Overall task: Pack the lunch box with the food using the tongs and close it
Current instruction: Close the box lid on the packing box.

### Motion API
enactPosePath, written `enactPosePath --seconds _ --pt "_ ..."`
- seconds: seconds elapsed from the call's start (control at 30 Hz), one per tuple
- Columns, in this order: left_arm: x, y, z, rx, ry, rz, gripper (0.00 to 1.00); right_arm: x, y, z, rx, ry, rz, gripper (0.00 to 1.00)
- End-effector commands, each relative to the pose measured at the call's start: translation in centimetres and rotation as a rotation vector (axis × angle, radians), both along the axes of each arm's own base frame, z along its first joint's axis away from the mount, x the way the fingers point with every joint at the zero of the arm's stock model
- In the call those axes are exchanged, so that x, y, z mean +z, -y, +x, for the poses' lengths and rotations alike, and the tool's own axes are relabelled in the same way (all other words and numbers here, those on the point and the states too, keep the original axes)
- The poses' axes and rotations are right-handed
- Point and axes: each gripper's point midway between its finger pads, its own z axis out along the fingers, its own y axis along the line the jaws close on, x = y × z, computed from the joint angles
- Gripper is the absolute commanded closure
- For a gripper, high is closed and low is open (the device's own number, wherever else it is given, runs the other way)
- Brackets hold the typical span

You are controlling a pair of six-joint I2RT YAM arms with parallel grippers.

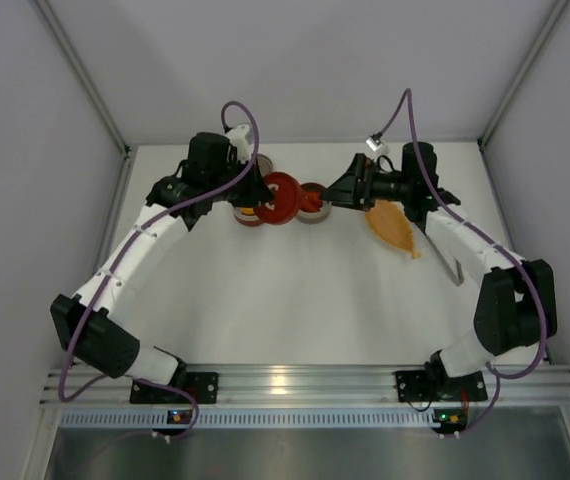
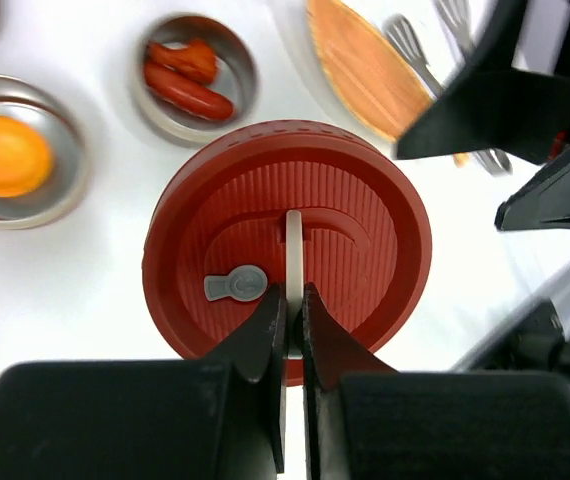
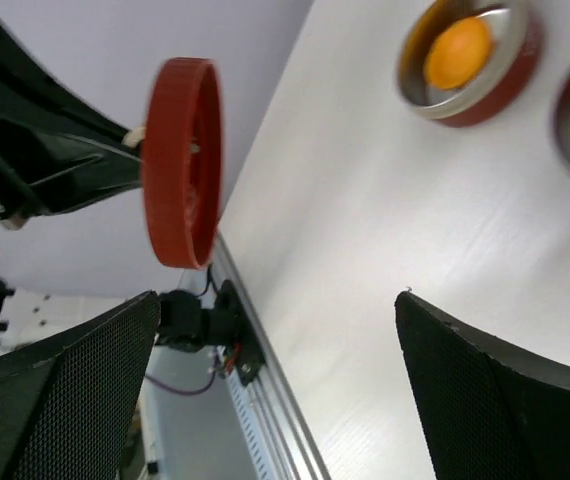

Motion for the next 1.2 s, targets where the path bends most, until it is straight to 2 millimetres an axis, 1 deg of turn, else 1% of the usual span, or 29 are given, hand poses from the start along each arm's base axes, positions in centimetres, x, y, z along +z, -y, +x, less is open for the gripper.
enactPosePath --seconds 0.0,0.03,0.07,0.1,0.13,0.17,0.23,0.27,0.33,0.37,0.43,0.47,0.5,0.53,0.57,0.6,0.63,0.67,0.7,0.73,0.77,0.83,0.87,0.93,0.97,1.1,1.17 --pt "0.2 -3.6 2.4 0.244 -0.016 0.106 1.0 1.3 3.7 1.6 -0.087 0.139 -0.132 0.01" --pt "0.1 -4.0 2.7 0.278 -0.019 0.118 1.0 0.3 4.6 1.4 -0.101 0.094 -0.178 0.01" --pt "-0.7 -4.2 3.2 0.307 -0.037 0.134 1.0 -0.4 6.0 2.4 -0.142 0.125 -0.244 0.01" --pt "-1.3 -5.4 4.0 0.374 -0.03 0.178 1.0 -0.2 6.8 2.7 -0.162 0.134 -0.281 0.01" --pt "-1.6 -5.8 4.3 0.397 -0.038 0.201 1.0 -1.2 7.6 2.3 -0.172 0.09 -0.326 0.01" --pt "-3.0 -6.0 5.0 0.422 -0.071 0.235 1.0 -1.3 9.0 2.8 -0.21 0.124 -0.381 0.01" --pt "-4.1 -6.9 5.9 0.475 -0.104 0.271 1.0 -1.8 10.3 2.5 -0.237 0.122 -0.433 0.01" --pt "-4.8 -6.9 6.8 0.501 -0.13 0.271 1.0 -1.7 11.1 2.4 -0.253 0.15 -0.461 0.01" --pt "-5.7 -7.7 7.9 0.548 -0.168 0.279 1.0 -1.8 11.9 2.1 -0.272 0.162 -0.495 0.01" --pt "-6.6 -7.6 9.0 0.575 -0.198 0.278 1.0 -1.9 12.4 1.8 -0.281 0.169 -0.522 0.01" --pt "-7.6 -7.8 10.1 0.602 -0.234 0.284 1.0 -2.0 12.8 1.5 -0.293 0.175 -0.543 0.01" --pt "-9.2 -7.9 10.7 0.618 -0.267 0.305 1.0 -1.7 13.0 1.4 -0.302 0.189 -0.549 0.01" --pt "-9.0 -7.8 11.5 0.63 -0.259 0.3 1.0 -1.9 13.2 1.2 -0.3 0.194 -0.56 0.01" --pt "-9.2 -7.9 11.9 0.637 -0.264 0.303 1.0 -1.9 13.2 1.1 -0.303 0.202 -0.565 0.01" --pt "-10.5 -7.8 12.5 0.642 -0.285 0.321 1.0 -1.6 13.5 1.0 -0.315 0.216 -0.576 0.01" --pt "-10.1 -7.7 13.1 0.647 -0.275 0.313 1.0 -1.6 13.7 0.9 -0.318 0.223 -0.584 0.01" --pt "-10.2 -7.8 13.4 0.652 -0.277 0.311 1.0 -1.4 13.8 0.8 -0.324 0.233 -0.589 0.01" --pt "-11.3 -7.7 13.9 0.654 -0.295 0.32 1.0 -1.0 14.0 0.7 -0.337 0.248 -0.592 0.01" --pt "-11.5 -7.6 14.1 0.655 -0.299 0.325 1.0 -1.3 14.0 0.5 -0.34 0.246 -0.591 0.01" --pt "-11.4 -7.5 14.5 0.657 -0.29 0.322 1.0 -1.0 14.0 0.5 -0.346 0.259 -0.583 0.01" --pt "-12.4 -7.5 14.9 0.66 -0.305 0.329 1.0 -1.1 13.9 0.3 -0.349 0.258 -0.573 0.01" --pt "-13.0 -7.3 15.4 0.657 -0.323 0.31 1.0 -1.2 13.8 0.3 -0.346 0.26 -0.565 0.01" --pt "-13.9 -7.3 15.6 0.655 -0.341 0.319 1.0 -1.2 13.7 0.3 -0.342 0.258 -0.565 0.01" --pt "-14.3 -7.2 15.9 0.658 -0.341 0.322 1.0 -1.3 13.8 0.3 -0.338 0.249 -0.571 0.01" --pt "-14.8 -7.3 15.9 0.658 -0.35 0.328 1.0 -1.4 13.8 0.4 -0.336 0.248 -0.573 0.01" --pt "-15.8 -7.5 16.2 0.665 -0.363 0.334 1.0 -1.6 13.6 0.3 -0.331 0.245 -0.565 0.01" --pt "-15.9 -7.6 16.5 0.671 -0.36 0.336 1.0 -1.7 13.6 0.2 -0.329 0.241 -0.564 0.01"
